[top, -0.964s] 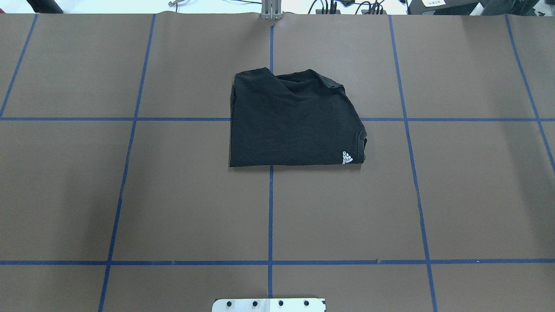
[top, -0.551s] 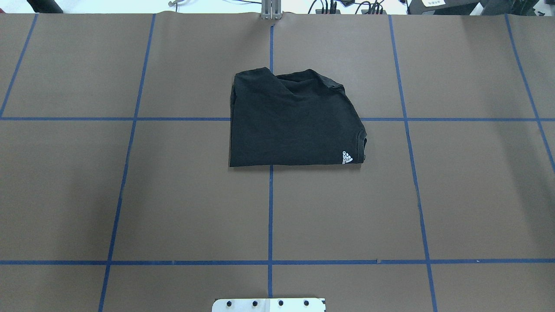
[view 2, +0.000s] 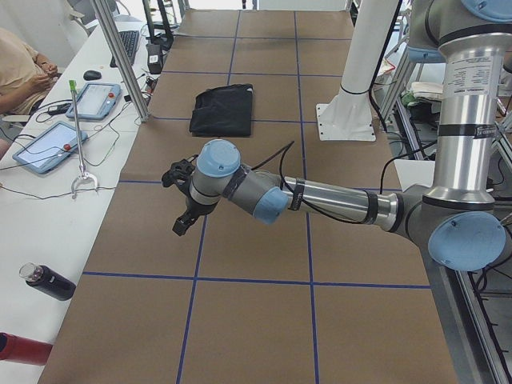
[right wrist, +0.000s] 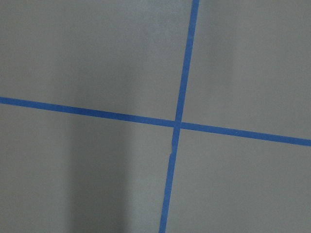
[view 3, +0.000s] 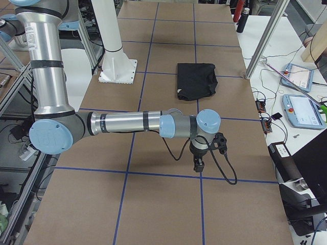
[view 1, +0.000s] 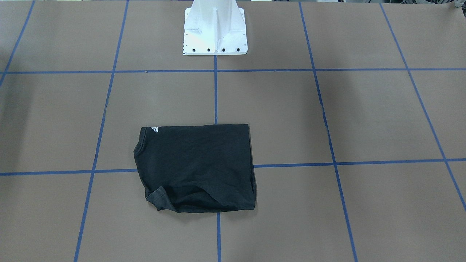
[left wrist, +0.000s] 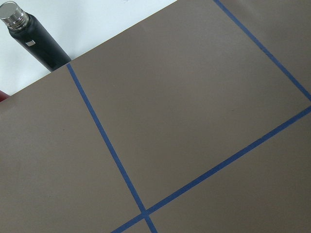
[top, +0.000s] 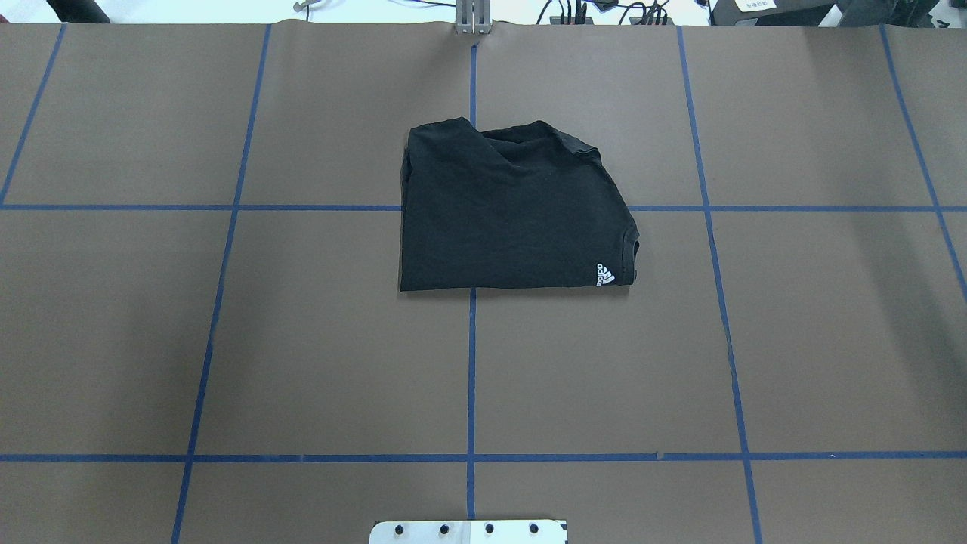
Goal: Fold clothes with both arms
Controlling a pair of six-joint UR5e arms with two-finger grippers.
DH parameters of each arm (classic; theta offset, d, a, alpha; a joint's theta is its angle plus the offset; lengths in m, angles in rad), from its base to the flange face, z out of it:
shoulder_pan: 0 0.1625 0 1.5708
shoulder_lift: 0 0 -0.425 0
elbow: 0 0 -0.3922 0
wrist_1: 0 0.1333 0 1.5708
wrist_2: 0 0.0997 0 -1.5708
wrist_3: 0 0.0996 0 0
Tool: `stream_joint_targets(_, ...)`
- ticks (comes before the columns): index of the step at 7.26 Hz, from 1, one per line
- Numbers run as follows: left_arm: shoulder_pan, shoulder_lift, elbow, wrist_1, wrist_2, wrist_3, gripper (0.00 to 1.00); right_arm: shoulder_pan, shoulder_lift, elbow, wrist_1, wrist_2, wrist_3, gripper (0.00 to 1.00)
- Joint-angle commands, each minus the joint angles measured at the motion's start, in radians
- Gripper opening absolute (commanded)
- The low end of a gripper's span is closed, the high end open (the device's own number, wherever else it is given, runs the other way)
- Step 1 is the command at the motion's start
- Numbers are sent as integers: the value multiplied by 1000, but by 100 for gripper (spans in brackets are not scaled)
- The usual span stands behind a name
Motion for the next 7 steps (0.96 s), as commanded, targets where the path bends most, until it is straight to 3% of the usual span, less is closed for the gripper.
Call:
stream_joint_targets(1, 2, 2, -3, 0, -1, 0, 100, -1, -8, 0, 3, 27, 10, 100)
stream_joint_targets(7, 2, 5, -16, -6, -7, 0, 100, -1, -11, 3, 8, 34, 9, 100)
